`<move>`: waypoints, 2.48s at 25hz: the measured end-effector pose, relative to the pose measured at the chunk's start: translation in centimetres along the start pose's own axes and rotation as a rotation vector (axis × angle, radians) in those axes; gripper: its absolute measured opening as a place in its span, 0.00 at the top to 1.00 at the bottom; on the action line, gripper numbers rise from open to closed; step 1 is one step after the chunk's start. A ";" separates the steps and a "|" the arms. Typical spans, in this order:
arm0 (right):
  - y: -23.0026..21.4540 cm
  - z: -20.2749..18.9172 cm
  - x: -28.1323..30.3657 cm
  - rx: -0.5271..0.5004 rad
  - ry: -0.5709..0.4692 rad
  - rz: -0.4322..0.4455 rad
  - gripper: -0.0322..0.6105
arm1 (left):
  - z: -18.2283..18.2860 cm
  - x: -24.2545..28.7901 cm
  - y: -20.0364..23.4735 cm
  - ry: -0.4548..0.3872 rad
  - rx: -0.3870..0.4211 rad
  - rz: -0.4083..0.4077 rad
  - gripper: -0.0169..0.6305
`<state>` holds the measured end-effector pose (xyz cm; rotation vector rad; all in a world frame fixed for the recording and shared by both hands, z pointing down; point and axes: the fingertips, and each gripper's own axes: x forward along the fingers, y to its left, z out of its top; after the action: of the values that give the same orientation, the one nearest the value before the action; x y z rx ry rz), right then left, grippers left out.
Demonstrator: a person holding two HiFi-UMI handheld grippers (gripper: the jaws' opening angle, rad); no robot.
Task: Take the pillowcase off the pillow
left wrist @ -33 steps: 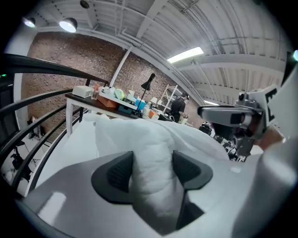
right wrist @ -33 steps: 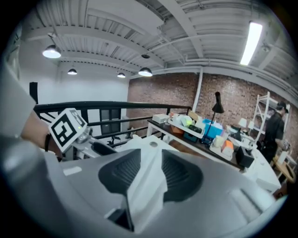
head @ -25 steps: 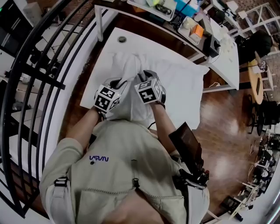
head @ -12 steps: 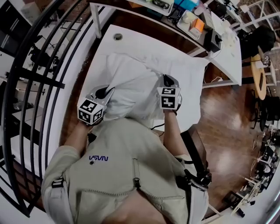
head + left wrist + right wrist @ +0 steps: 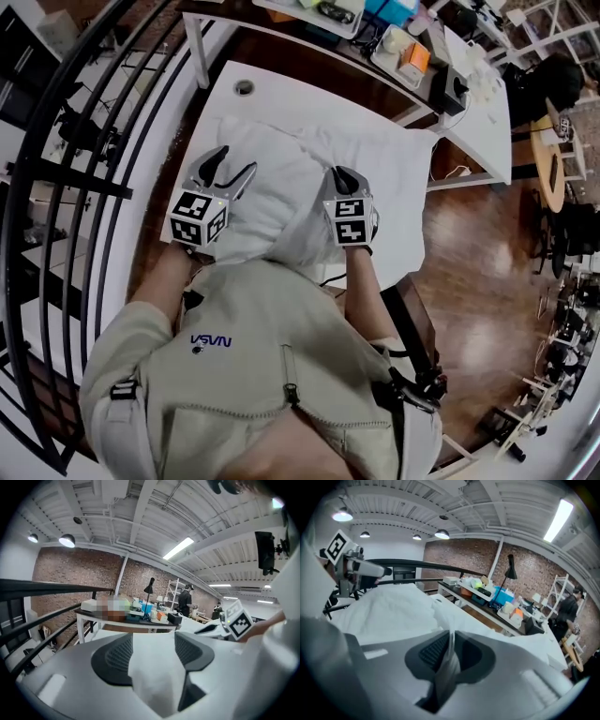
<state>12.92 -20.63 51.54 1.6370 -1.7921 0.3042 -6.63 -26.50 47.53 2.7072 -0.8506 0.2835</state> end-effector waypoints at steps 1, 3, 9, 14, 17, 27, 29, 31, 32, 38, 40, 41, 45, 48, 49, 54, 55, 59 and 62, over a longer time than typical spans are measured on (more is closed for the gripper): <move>0.2 0.3 -0.1 0.004 -0.009 0.009 0.90 | 0.7 1.2 0.6 0.015 0.026 0.014 0.53; 0.6 1.0 -0.4 0.009 -0.030 0.027 0.86 | 0.6 4.3 1.9 0.105 0.054 0.034 0.47; 2.5 4.1 -2.0 0.028 -0.125 0.110 0.81 | -4.7 9.1 3.5 0.453 0.001 0.009 0.36; 2.9 6.8 -2.7 0.051 -0.215 0.159 0.81 | -5.8 8.5 0.7 0.463 0.065 -0.096 0.78; 3.3 7.9 -2.5 0.042 -0.239 0.178 0.81 | -5.6 7.0 -1.3 0.415 0.151 -0.137 0.90; 5.8 13.5 0.1 -0.115 -0.217 0.309 0.65 | -2.6 0.7 -8.3 0.217 0.229 -0.198 0.93; 6.9 14.0 1.4 -0.190 -0.171 0.329 0.61 | -2.1 -0.1 -9.4 0.193 0.248 -0.214 0.93; 8.0 13.0 3.0 -0.248 -0.074 0.366 0.61 | -1.6 -1.0 -10.3 0.171 0.264 -0.226 0.93; 8.5 12.1 3.6 -0.268 -0.016 0.387 0.61 | -1.5 -1.5 -10.6 0.162 0.267 -0.228 0.93; 4.0 9.5 4.4 -0.251 0.121 0.236 0.92 | -0.2 -3.8 -10.4 0.094 0.237 -0.217 0.93; -0.1 9.1 4.1 -0.170 0.111 0.137 0.92 | 0.7 -4.7 -10.1 0.052 0.220 -0.218 0.93; -1.9 8.7 3.8 -0.121 0.101 0.105 0.92 | 1.3 -5.2 -10.0 0.029 0.212 -0.220 0.93; -6.6 6.1 2.5 0.027 0.099 0.000 0.92 | 2.3 -5.8 -8.7 -0.023 0.160 -0.223 0.93; -6.4 4.7 2.8 0.049 0.094 -0.029 0.92 | 0.9 -3.5 -5.5 0.005 0.075 -0.169 0.92; -5.9 4.6 3.3 0.020 0.092 -0.029 0.92 | 0.4 -2.1 -4.4 0.020 0.077 -0.133 0.91; -3.8 5.7 4.5 -0.069 0.036 -0.012 0.84 | -1.6 3.5 -2.0 0.061 0.215 -0.022 0.87; -3.7 5.9 4.3 -0.046 0.009 -0.013 0.82 | -1.9 3.8 -1.5 0.060 0.208 -0.006 0.85; -3.9 6.3 2.0 0.067 -0.095 -0.010 0.79 | -1.7 3.3 0.9 0.042 0.182 0.092 0.73; -2.9 5.8 -0.8 0.143 -0.152 -0.004 0.79 | -0.8 1.2 1.3 0.000 0.144 0.122 0.73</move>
<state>13.79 -24.01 45.97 1.8050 -1.9169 0.3197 -6.52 -27.92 48.90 2.7906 -1.0340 0.3854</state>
